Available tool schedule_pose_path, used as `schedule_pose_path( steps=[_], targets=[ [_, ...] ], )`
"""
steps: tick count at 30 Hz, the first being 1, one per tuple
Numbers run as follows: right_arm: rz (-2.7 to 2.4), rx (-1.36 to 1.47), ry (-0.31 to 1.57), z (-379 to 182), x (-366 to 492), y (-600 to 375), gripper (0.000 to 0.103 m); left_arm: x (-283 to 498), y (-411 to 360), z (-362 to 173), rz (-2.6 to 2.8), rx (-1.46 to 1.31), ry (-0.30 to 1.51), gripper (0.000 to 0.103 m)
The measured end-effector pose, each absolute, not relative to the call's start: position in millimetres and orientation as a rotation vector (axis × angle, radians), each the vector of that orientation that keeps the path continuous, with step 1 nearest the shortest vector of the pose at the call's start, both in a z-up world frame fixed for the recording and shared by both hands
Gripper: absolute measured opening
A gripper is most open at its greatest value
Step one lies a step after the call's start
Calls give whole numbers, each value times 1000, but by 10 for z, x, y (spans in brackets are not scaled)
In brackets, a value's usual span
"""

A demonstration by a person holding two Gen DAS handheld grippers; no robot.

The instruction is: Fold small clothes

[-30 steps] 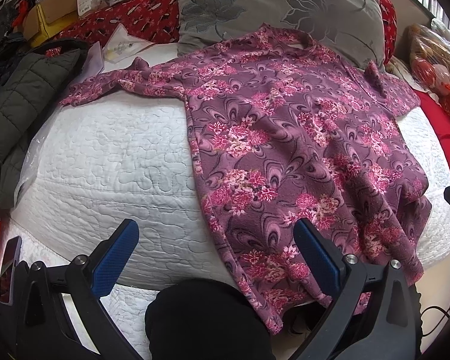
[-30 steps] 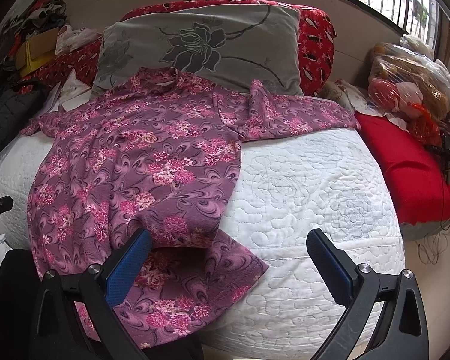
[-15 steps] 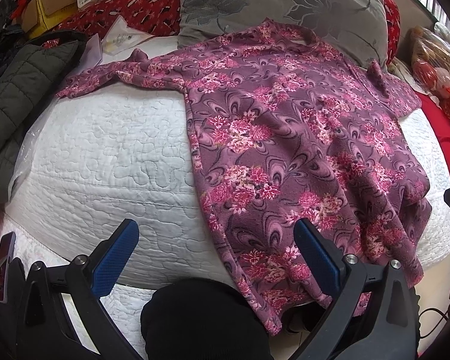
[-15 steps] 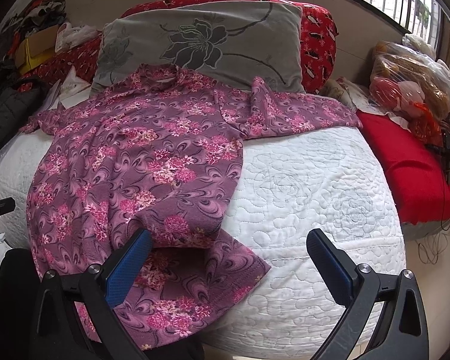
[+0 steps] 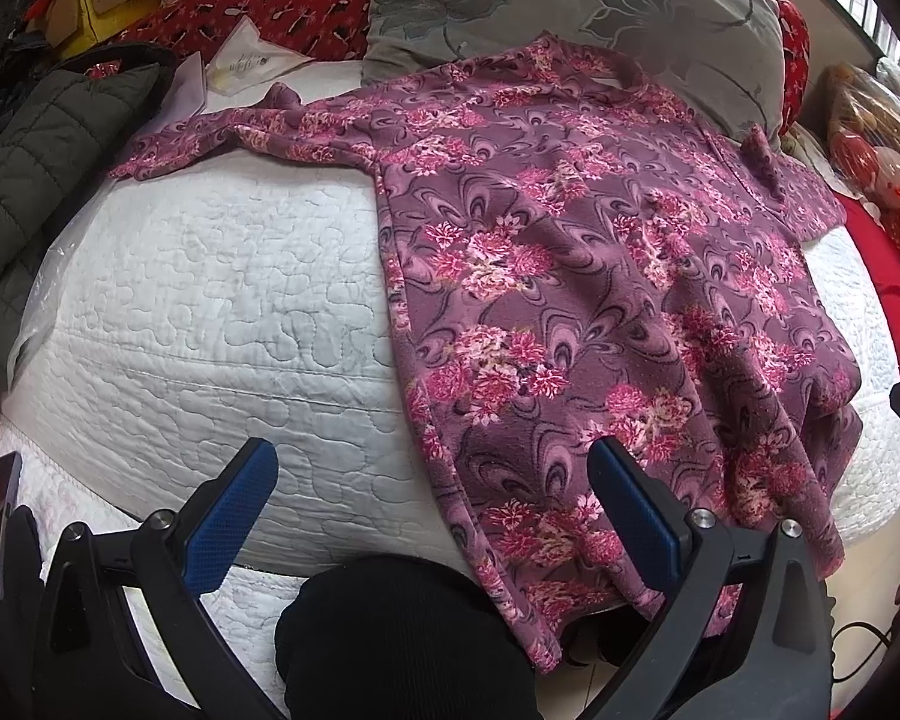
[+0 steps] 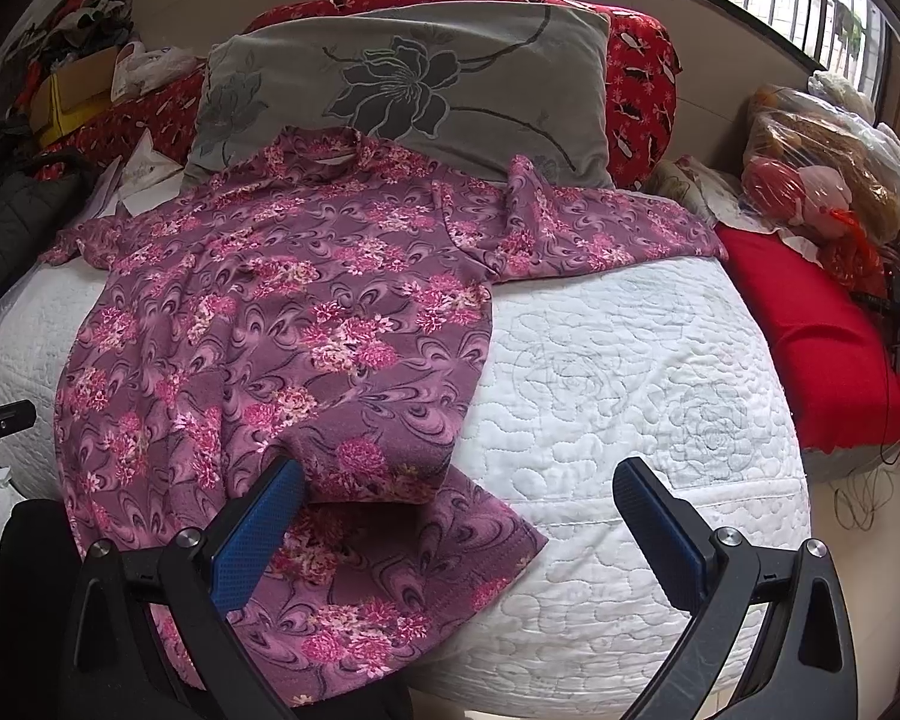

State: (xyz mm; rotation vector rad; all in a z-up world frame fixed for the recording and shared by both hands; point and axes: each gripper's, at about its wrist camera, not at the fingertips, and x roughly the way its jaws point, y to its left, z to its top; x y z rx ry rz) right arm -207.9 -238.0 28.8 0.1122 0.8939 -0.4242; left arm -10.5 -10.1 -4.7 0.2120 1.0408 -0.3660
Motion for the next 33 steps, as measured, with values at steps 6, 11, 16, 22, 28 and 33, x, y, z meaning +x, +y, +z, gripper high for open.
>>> schedule_pose_path(
  steps=[6,11,16,22,28,33],
  targets=[
    [-425,148,889,290,-2109,-2455,102,-32,-19,-84,-345,190,1072,103],
    [-441,232,891,237,-2224,-2688,102,107,136,-211,-317,122,1172,103],
    [-430,373,938,12,-2307,-2952,95,115,52,-379,-355,105,1273,103],
    [-355,382,1022,-305,-2199,-2874,84,116,-290,-633,-372,194,1364,103],
    [-305,214,1090,-471,-2079,-2617,25,87,-514,-779,-466,201,1447,33],
    [-223,352,993,-175,-2299,-2709,8,88,-339,-423,-546,94,1415,5]
  ],
)
